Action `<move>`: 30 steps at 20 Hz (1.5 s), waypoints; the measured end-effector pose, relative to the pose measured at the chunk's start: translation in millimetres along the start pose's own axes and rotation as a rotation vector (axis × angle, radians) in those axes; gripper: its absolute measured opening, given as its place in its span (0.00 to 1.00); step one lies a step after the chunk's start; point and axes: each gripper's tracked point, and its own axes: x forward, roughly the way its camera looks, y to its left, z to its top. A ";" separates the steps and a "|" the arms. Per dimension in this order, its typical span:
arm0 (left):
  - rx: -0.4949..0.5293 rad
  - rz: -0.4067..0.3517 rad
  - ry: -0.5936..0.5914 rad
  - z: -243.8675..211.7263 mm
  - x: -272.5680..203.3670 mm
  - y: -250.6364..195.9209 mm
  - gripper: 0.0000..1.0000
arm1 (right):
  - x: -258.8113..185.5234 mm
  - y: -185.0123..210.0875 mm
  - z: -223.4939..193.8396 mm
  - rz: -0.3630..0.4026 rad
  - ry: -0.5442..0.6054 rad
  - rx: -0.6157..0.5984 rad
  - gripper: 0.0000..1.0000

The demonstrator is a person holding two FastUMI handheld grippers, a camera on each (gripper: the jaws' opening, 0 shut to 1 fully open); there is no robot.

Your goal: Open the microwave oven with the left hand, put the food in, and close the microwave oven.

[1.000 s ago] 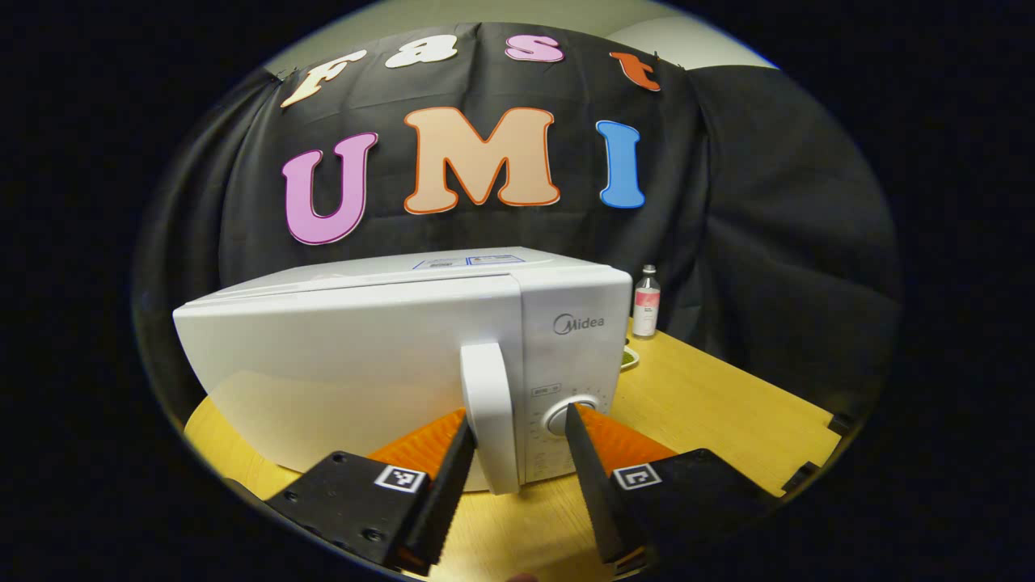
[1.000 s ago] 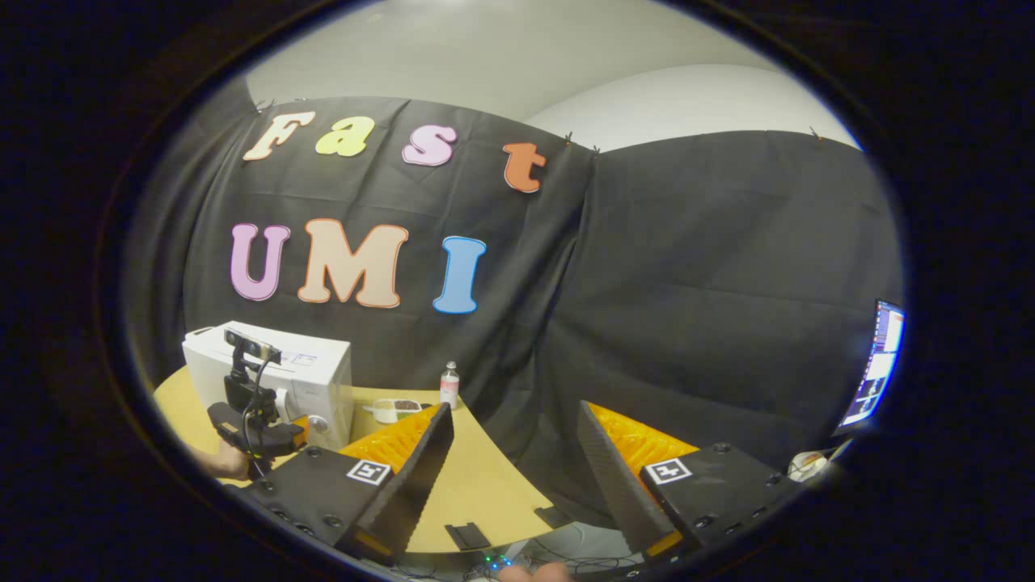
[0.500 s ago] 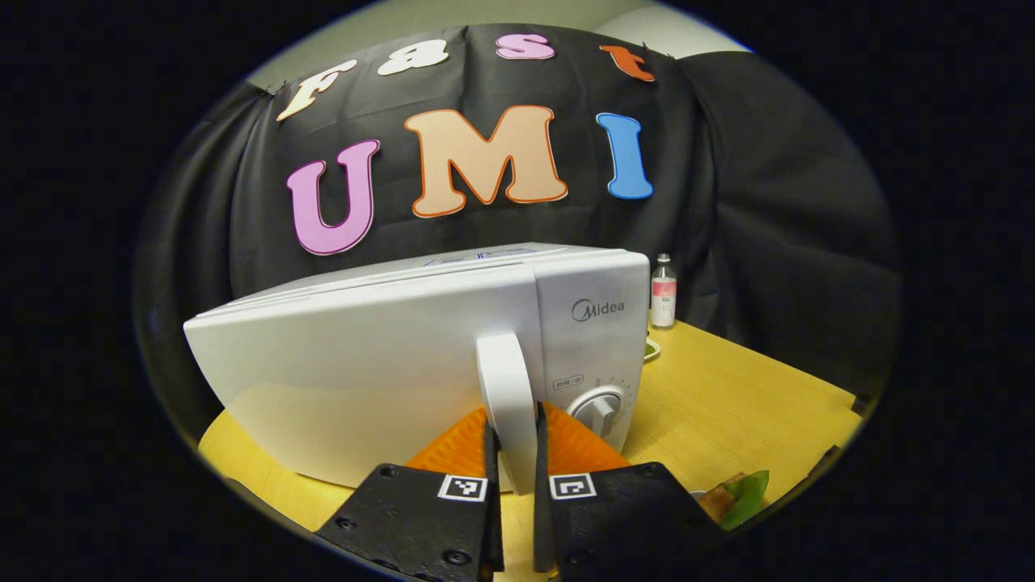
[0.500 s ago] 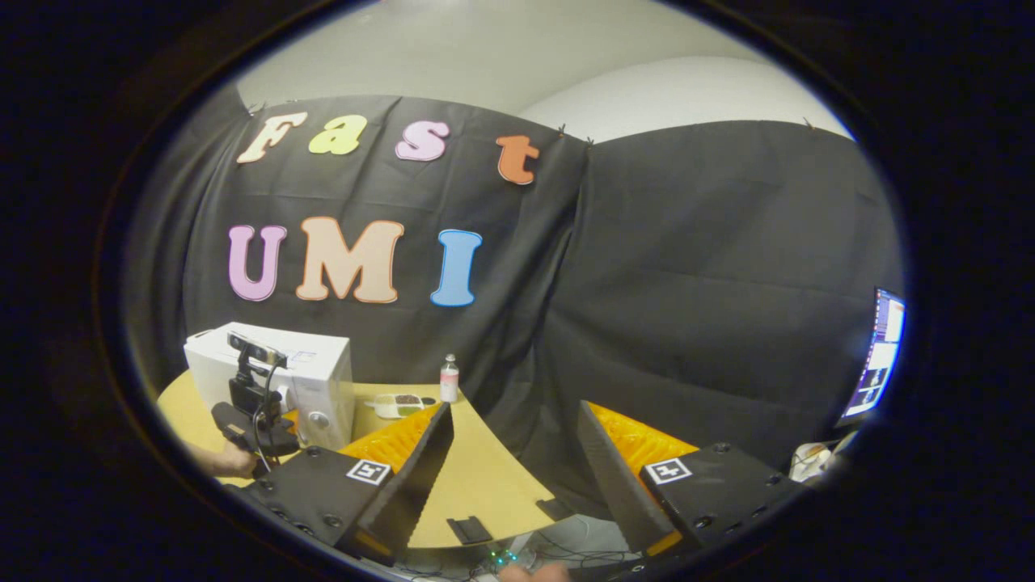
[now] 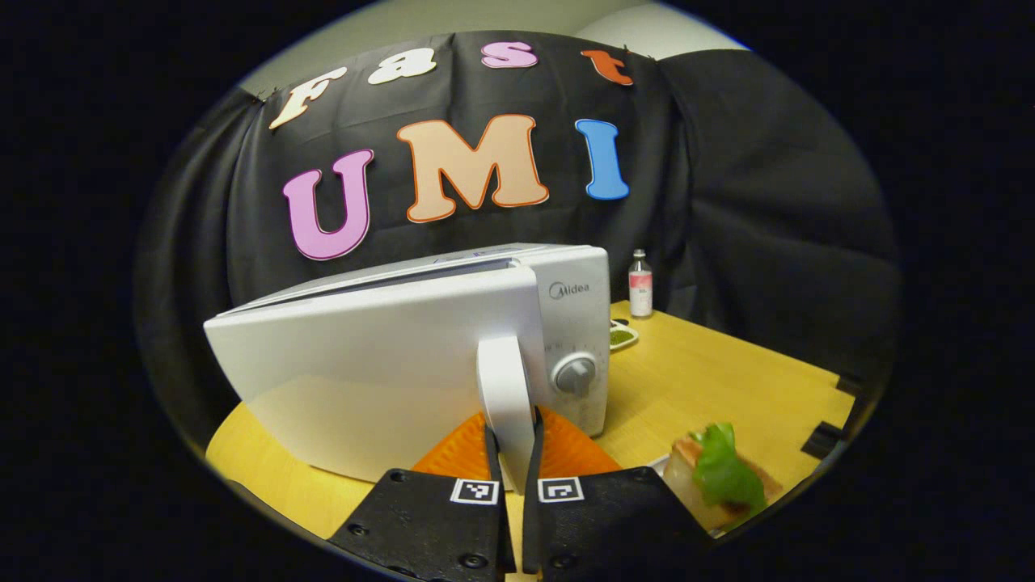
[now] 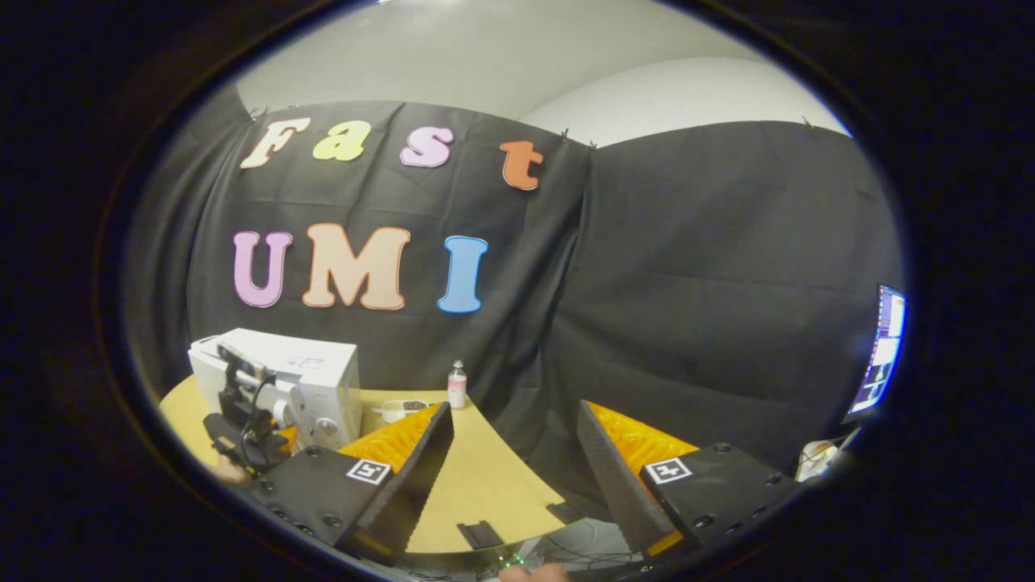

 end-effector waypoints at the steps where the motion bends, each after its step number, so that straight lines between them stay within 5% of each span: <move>1: -0.004 -0.020 -0.002 -3.5 -15.9 1.4 0.04 | 1.3 6.0 -4.3 0.012 0.007 0.005 0.98; 7: -0.042 -0.107 0.062 -30.5 -101.8 25.7 0.04 | 16.9 64.1 -16.0 0.138 0.021 0.016 0.97; 16: -0.004 0.004 0.158 -67.1 -202.4 109.0 0.06 | 24.0 157.3 -31.7 0.328 0.054 0.032 0.97; 22: -0.017 0.171 0.212 -92.1 -248.2 193.1 0.06 | 21.2 209.4 -54.1 0.417 0.111 0.063 0.97; 26: -0.133 0.160 0.232 -100.8 -256.1 208.0 0.06 | 19.1 242.8 -88.5 0.462 0.189 0.060 0.97; 30: -0.145 0.150 0.242 -101.5 -257.1 211.5 0.06 | 27.1 263.2 -154.4 0.445 0.350 0.024 0.97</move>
